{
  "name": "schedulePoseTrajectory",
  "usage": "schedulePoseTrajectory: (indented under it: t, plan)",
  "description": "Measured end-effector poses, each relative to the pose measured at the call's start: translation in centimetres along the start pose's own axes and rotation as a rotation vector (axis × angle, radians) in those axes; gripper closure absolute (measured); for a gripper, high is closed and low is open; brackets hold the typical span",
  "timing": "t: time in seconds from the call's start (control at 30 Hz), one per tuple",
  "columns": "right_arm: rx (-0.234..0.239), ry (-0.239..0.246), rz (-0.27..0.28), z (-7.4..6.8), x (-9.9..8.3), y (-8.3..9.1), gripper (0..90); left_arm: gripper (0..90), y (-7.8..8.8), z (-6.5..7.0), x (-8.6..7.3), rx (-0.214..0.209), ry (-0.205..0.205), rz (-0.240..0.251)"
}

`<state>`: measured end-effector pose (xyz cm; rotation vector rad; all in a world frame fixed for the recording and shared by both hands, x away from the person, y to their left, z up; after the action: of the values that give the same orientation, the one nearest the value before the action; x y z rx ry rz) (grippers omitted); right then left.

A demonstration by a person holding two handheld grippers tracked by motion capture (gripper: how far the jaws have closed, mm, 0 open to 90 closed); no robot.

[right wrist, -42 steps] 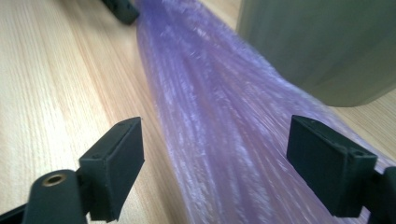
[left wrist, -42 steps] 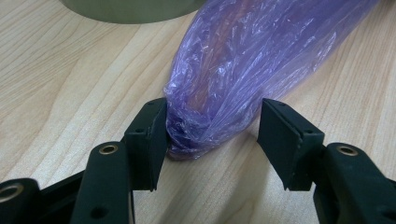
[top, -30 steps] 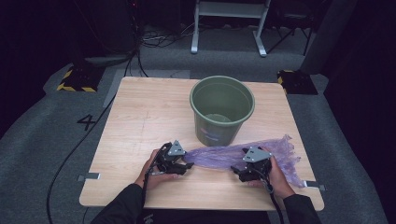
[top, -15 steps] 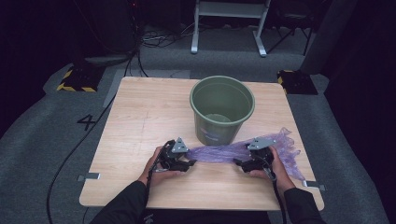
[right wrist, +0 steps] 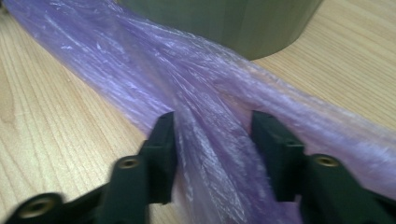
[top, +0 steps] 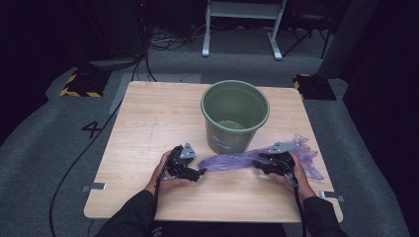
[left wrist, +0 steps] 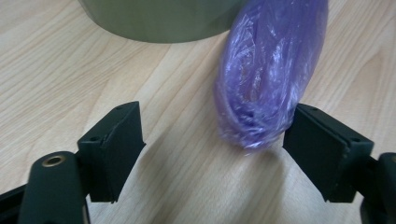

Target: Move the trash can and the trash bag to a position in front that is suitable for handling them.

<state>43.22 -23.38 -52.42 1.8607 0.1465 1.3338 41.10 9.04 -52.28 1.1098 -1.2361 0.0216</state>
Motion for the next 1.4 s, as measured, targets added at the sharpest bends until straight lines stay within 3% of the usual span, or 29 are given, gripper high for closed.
schedulePoseTrajectory:
  t: [0.17,0.27,0.3,0.5,0.67,0.73,0.77,1.13,1.27,1.4]
  plan:
    - [-0.013,0.027,-0.002,-0.1,-0.2,0.4,77.3,15.5,2.4,-0.5,-0.7,0.002,0.009,0.028]
    - [-0.028,0.037,-0.001,0.0,-0.4,0.5,81.8,15.6,3.0,-0.8,-1.3,0.012,0.012,0.017]
    - [-0.032,0.039,0.004,0.1,-0.5,0.8,85.0,15.6,3.5,-1.1,-2.0,0.034,0.004,-0.001]
    - [-0.034,0.047,0.029,0.1,-0.7,1.6,87.3,15.7,4.6,-1.4,-3.5,0.05,0.012,-0.029]
    - [-0.047,0.086,0.066,-0.1,-0.5,2.5,88.5,15.8,5.1,-1.6,-5.3,0.052,0.011,-0.075]
    - [-0.043,0.092,0.077,-0.2,-0.4,2.8,88.7,15.7,5.1,-1.7,-5.4,0.062,0.019,-0.082]
    - [-0.047,0.1,0.093,-0.3,-0.3,3.1,89.0,15.3,5.2,-1.9,-5.7,0.071,0.043,-0.088]
    - [-0.102,0.156,0.198,-0.6,0.8,5.6,89.5,14.9,5.3,-2.3,-6.1,0.072,0.048,-0.064]
    - [-0.137,0.203,0.253,-1.1,1.2,7.1,89.7,14.6,5.2,-2.3,-6.0,0.068,0.051,-0.064]
    - [-0.136,0.211,0.288,-1.3,1.3,7.9,89.7,14.6,5.2,-2.3,-6.0,0.069,0.052,-0.064]
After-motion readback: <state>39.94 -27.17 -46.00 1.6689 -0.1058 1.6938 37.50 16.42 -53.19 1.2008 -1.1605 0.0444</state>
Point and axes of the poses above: each handheld gripper's, and its own axes: y roughly backward along the jaws, x roughly out of its top, z roughly to its right, the point moved 4 cm from there along -y, roughly forward along the jaws, and after that the axes turned 9 degrees about x, right-handed, at the moved point
